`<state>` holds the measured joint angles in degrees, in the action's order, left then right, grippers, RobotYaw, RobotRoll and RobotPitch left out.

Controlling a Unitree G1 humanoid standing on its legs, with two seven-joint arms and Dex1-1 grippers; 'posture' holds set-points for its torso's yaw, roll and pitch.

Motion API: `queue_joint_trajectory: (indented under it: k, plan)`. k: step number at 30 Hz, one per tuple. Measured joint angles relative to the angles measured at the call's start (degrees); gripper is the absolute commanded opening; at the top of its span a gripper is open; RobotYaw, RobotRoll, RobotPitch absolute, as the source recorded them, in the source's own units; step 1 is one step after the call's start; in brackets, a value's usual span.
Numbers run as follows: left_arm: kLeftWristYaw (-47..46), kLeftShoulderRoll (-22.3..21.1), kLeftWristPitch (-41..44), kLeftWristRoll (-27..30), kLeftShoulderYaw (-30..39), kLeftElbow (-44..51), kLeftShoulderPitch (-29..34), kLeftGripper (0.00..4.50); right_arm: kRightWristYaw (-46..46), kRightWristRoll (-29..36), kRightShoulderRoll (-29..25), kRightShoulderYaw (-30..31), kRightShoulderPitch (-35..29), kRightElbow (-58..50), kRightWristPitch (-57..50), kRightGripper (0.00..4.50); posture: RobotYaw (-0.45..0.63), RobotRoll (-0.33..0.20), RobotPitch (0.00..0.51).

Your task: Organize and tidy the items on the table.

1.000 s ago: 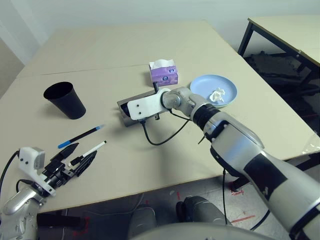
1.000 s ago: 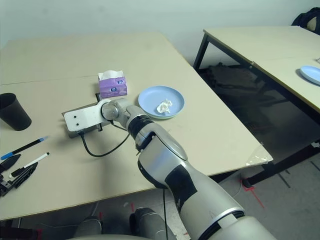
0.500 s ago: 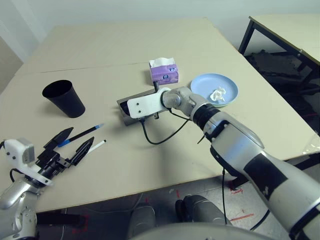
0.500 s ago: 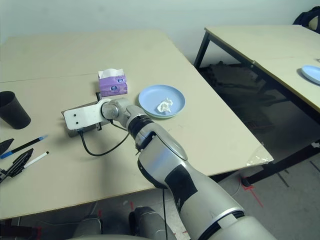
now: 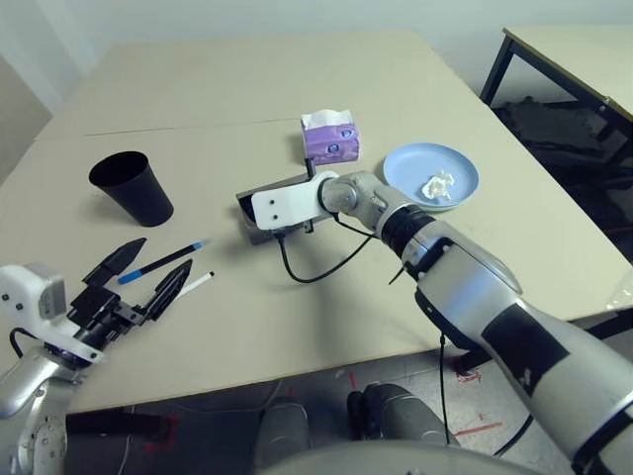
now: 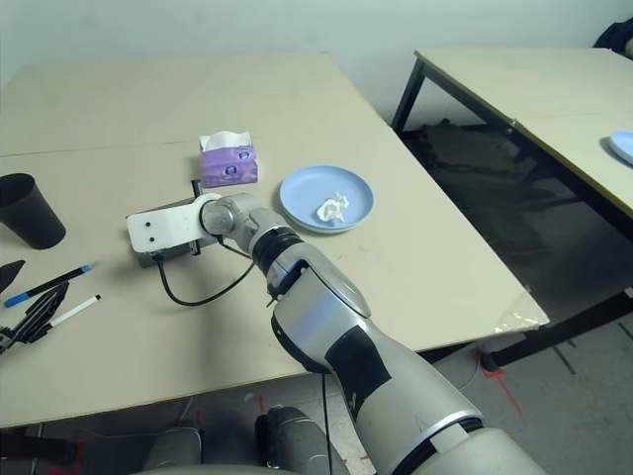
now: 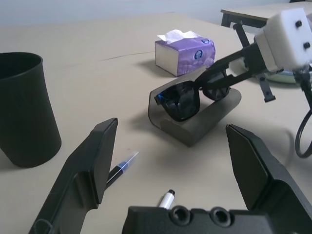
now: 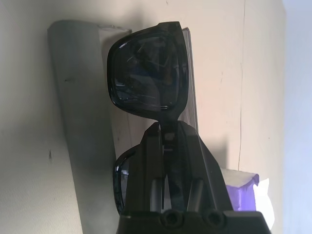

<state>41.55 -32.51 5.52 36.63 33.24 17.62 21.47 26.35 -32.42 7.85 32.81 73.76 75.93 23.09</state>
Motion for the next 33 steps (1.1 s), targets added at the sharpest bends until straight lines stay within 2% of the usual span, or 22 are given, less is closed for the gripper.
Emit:
queue_joint_trajectory:
  k: [15, 33]
  plan:
    - [-6.27, 0.00, 7.60, 0.61, -0.03, 5.91, -0.31, 4.50, -3.95, -2.54, 0.00, 0.42, 0.09, 0.05, 3.11, 0.19, 0.10, 0.000, 0.104]
    - [-7.29, 0.14, 9.28, 2.52, -0.03, 8.58, -0.60, 4.50, -1.41, -5.00, -0.34, 2.02, 0.07, 1.30, 1.55, 0.19, 0.10, 0.000, 0.108]
